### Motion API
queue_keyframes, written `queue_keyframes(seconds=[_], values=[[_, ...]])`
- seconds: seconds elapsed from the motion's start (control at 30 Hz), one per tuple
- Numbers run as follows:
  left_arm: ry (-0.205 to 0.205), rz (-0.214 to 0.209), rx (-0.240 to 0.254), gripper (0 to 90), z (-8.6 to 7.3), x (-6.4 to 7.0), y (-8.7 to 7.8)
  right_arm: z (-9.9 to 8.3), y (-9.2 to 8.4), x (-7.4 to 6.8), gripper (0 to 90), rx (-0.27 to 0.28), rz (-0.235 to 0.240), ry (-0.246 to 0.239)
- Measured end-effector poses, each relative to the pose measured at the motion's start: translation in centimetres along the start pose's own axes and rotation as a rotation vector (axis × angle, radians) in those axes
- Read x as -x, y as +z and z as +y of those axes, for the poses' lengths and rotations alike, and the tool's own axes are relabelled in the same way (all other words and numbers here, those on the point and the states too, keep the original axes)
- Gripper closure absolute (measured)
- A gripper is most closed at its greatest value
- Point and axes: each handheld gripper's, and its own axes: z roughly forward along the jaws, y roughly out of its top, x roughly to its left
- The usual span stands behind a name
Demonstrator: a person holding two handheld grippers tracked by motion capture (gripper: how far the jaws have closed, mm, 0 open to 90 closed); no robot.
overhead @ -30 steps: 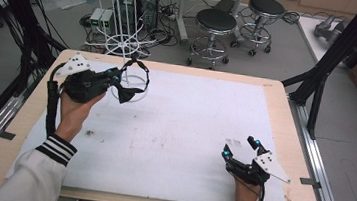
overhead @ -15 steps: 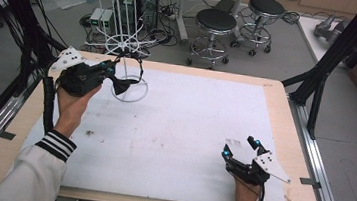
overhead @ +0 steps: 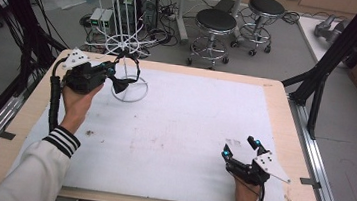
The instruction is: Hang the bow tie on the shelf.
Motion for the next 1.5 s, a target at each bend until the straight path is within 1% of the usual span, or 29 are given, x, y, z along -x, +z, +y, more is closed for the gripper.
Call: queue_keyframes(seconds=[0.03, 0.1, 0.17, 0.4, 0.5, 0.53, 0.6, 0.7, 0.8, 0.83, 0.87, 0.93, 0.97, 1.0, 1.03, 1.07, 1.1, 1.13, 1.17, 1.2, 1.27, 1.3, 1.37, 1.4, 1.43, 1.5], values=[[0.005, 0.004, -0.010, 85.2, -0.1, -0.1, 0.2, 0.0, 0.0, 0.0, 10.5, 0.000, 0.000, -0.001], [0.005, 0.005, -0.012, 85.2, -0.2, -0.1, 0.3, 0.0, 0.0, 0.0, 10.5, 0.000, 0.000, 0.000], [0.014, 0.008, -0.022, 85.2, -0.3, -0.1, 0.4, 0.0, 0.0, 0.0, 10.5, 0.000, 0.001, 0.001], [0.016, 0.007, -0.048, 85.0, -0.7, -0.4, 0.5, 0.0, 0.0, 0.0, 10.5, 0.000, 0.000, 0.000], [0.013, 0.011, -0.061, 84.9, -1.4, -0.6, 0.4, 0.0, 0.0, 0.0, 10.4, 0.002, -0.001, -0.001], [0.006, 0.013, -0.065, 84.9, -1.7, -0.7, 0.4, 0.0, 0.0, 0.0, 10.5, 0.003, 0.001, -0.006], [-0.005, 0.009, -0.065, 84.8, -2.0, -0.9, 0.2, 0.0, 0.0, 0.0, 10.5, 0.002, 0.001, -0.005], [-0.001, 0.004, -0.064, 84.5, -2.2, -0.9, 0.0, 0.0, 0.0, 0.0, 10.5, 0.004, 0.000, -0.005], [0.000, -0.006, -0.076, 83.5, -2.2, -0.9, -0.1, 0.0, 0.0, 0.0, 10.4, 0.004, 0.001, -0.005], [-0.006, -0.013, -0.080, 83.2, -2.3, -0.9, -0.1, 0.0, 0.0, 0.0, 10.4, 0.004, 0.001, -0.005], [-0.003, -0.017, -0.084, 81.6, -2.3, -0.9, -0.2, 0.0, 0.0, 0.0, 10.5, 0.004, 0.001, -0.006], [0.018, 0.007, -0.091, 75.5, -2.4, -0.7, -0.4, 0.0, 0.0, 0.0, 10.4, 0.004, 0.001, -0.006], [0.006, -0.008, -0.089, 71.7, -2.5, -0.8, -0.4, 0.0, 0.0, 0.0, 10.4, 0.001, 0.002, -0.004], [-0.015, -0.030, -0.095, 62.8, -2.6, -1.0, -0.4, 0.0, 0.0, 0.0, 10.4, 0.001, 0.003, 0.001], [-0.036, -0.042, -0.107, 54.5, -2.7, -1.1, -0.3, 0.0, 0.0, 0.0, 10.5, 0.001, 0.003, 0.001], [-0.050, -0.037, -0.123, 37.5, -2.8, -1.3, -0.3, 0.0, 0.0, 0.0, 10.4, 0.001, 0.003, 0.000], [-0.065, -0.029, -0.142, 27.7, -2.8, -1.4, -0.4, 0.0, 0.0, 0.0, 10.4, 0.001, 0.004, 0.001], [-0.080, -0.042, -0.153, 24.7, -3.0, -1.7, -0.6, 0.0, 0.0, 0.0, 10.4, 0.002, 0.003, 0.001], [-0.091, -0.051, -0.154, 23.9, -3.2, -1.9, -0.8, 0.0, 0.0, 0.0, 10.5, 0.002, 0.004, 0.005], [-0.097, -0.056, -0.152, 20.9, -3.4, -2.0, -1.1, 0.0, 0.0, 0.0, 10.5, 0.003, 0.005, 0.005], [-0.085, -0.078, -0.149, 19.1, -3.9, -2.2, -1.8, 0.0, 0.0, 0.0, 10.4, 0.003, 0.005, 0.006], [-0.080, -0.082, -0.153, 19.0, -4.2, -2.2, -2.2, 0.0, 0.0, 0.0, 10.5, 0.003, 0.005, 0.005], [-0.061, -0.108, -0.132, 18.6, -4.9, -2.3, -3.2, 0.0, 0.0, 0.0, 10.5, 0.002, 0.005, 0.006], [-0.042, -0.108, -0.125, 18.6, -5.3, -2.3, -3.7, 0.0, 0.0, 0.0, 10.4, 0.002, 0.004, 0.005], [-0.014, -0.100, -0.113, 18.7, -5.6, -2.3, -4.2, 0.0, 0.0, 0.0, 10.5, 0.003, 0.005, 0.004], [-0.001, -0.109, -0.081, 18.7, -6.4, -2.4, -5.2, 0.0, 0.0, 0.0, 10.5, 0.002, 0.005, 0.007]])
